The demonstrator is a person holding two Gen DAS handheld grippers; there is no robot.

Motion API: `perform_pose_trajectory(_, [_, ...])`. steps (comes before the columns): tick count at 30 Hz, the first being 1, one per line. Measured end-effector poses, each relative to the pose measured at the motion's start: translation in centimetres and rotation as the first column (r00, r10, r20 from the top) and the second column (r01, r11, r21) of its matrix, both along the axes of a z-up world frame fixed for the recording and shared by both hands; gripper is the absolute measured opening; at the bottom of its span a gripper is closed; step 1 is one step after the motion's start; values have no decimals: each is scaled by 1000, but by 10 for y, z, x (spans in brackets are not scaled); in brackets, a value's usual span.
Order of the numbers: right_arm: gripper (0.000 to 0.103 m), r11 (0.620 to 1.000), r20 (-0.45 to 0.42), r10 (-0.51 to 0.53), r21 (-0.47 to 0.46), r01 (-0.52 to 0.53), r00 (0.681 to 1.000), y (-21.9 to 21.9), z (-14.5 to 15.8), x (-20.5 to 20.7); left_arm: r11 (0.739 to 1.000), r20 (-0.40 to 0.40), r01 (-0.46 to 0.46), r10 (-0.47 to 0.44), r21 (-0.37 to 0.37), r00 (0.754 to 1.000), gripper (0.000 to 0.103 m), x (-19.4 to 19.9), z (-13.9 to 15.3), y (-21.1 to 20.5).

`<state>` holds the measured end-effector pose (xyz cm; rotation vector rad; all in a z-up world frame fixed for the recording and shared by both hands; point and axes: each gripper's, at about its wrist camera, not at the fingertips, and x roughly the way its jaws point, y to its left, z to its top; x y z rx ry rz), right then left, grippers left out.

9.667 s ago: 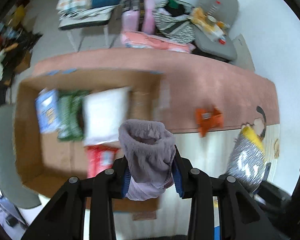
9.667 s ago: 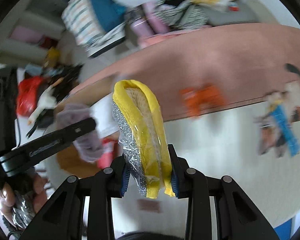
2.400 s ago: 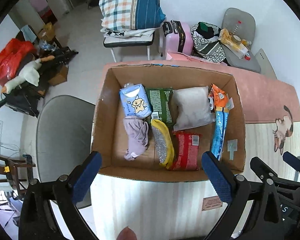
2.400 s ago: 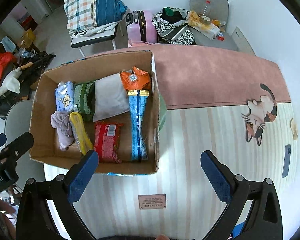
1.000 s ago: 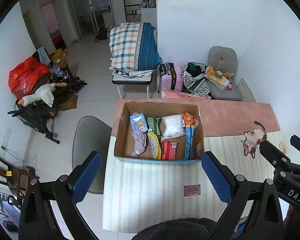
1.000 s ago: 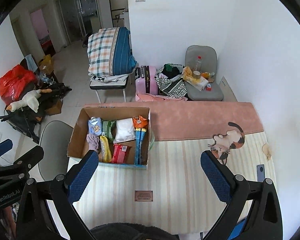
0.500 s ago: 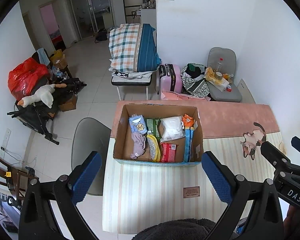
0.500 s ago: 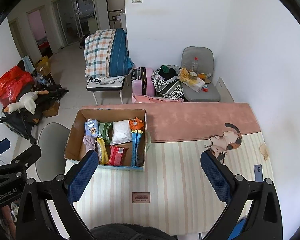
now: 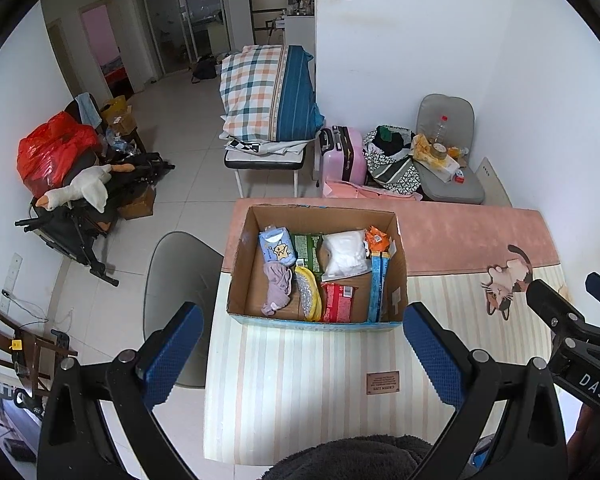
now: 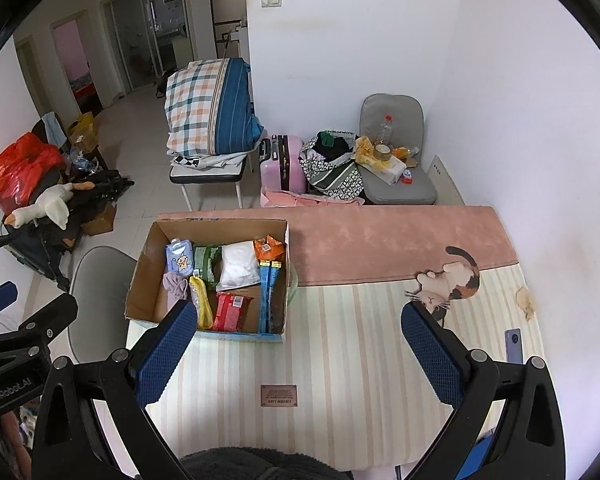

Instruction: Organize soft objects

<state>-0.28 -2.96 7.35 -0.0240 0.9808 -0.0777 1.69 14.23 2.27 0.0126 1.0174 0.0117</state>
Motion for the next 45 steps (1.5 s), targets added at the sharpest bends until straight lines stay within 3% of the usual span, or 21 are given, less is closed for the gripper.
perform_pose_trajectory(45, [103,1000,2,20,-3,-20,1000,-6,5,-2,999,14,-33,33,-10,999,102,-6,0,-4])
